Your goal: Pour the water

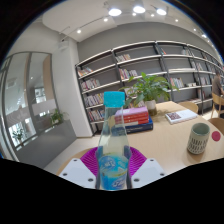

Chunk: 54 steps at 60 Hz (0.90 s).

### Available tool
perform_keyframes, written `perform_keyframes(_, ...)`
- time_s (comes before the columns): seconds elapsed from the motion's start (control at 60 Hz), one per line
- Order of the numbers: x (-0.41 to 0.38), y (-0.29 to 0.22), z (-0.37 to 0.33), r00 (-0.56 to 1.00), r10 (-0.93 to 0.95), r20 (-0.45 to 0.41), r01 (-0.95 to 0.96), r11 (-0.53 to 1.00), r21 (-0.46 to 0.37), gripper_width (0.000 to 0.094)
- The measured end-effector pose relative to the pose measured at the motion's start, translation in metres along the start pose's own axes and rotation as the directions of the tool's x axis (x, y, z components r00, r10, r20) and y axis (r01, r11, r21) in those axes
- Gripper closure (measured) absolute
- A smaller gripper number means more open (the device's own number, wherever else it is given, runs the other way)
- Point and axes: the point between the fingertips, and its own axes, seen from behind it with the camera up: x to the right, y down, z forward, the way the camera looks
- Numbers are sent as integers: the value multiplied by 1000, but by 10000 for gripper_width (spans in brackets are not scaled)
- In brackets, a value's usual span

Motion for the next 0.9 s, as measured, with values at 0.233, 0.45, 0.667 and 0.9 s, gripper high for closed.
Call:
perform_keyframes(0.233,65,-65,7,929,368,41,-368,930,-5,588)
perform_keyframes(0.45,132,-93,12,548,836,29,-835,549,-33,590)
perform_keyframes(0.667,179,-97,13,100,994,54,-995,100,11,580)
perform_keyframes(0.9,202,-100,9,-315,943,108,-948,-318,11,568)
